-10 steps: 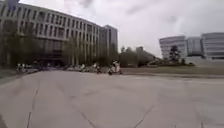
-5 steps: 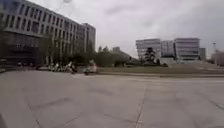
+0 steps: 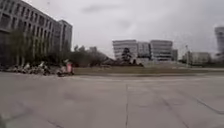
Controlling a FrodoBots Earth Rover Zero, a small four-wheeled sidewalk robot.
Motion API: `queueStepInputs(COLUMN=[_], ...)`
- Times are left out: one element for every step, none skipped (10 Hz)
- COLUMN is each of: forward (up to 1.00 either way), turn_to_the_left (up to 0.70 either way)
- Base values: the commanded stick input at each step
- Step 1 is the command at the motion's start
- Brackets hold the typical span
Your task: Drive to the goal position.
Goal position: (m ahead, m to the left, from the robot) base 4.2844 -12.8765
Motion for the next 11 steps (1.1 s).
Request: queueStepInputs(forward=[0.70, 0.70, 0.70, 0.70, 0.70, 0.70, 0.70, 0.70, 0.70, 0.70, 0.70], turn_to_the_left=[-0.34, -0.34, -0.34, -0.34, -0.34, -0.34, -0.34, -0.34, -0.34, -0.34, -0.34])
